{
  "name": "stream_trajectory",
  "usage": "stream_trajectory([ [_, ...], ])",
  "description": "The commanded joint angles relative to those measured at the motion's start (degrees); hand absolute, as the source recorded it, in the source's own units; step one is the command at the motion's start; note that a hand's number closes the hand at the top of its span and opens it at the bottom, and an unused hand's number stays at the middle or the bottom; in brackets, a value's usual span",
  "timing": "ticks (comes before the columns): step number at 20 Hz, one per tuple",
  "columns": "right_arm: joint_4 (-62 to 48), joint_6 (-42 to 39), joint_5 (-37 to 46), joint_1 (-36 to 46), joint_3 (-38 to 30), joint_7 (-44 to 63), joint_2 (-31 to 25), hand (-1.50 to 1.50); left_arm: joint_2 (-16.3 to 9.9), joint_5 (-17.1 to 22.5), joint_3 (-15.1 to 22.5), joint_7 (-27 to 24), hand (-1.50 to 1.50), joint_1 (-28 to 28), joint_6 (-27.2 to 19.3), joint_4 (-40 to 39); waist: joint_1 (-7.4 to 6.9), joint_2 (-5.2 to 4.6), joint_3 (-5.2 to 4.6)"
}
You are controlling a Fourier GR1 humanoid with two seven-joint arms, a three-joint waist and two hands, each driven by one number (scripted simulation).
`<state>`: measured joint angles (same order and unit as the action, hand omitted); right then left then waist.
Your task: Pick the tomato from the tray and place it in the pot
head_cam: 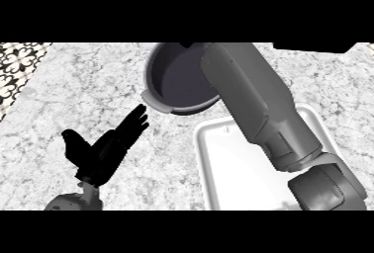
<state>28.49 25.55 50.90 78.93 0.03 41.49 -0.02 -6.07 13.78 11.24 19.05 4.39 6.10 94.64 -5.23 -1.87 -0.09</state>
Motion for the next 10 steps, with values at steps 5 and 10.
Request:
stream_trajectory([
  [5, -9.1, 7.5, -6.3, -0.5, -5.2, -6.8, 0.0, 1.50, 0.0, -0.7, 0.4, -2.5, 0.00, -0.1, 1.5, -1.8, -1.71, -0.72, 0.02],
  [10, -6.5, 13.3, -15.5, -2.7, -11.2, -14.1, 0.0, -1.50, 1.0, -1.2, 0.9, -0.2, 0.00, 3.4, 0.4, -1.8, -3.21, -1.37, 0.22],
])
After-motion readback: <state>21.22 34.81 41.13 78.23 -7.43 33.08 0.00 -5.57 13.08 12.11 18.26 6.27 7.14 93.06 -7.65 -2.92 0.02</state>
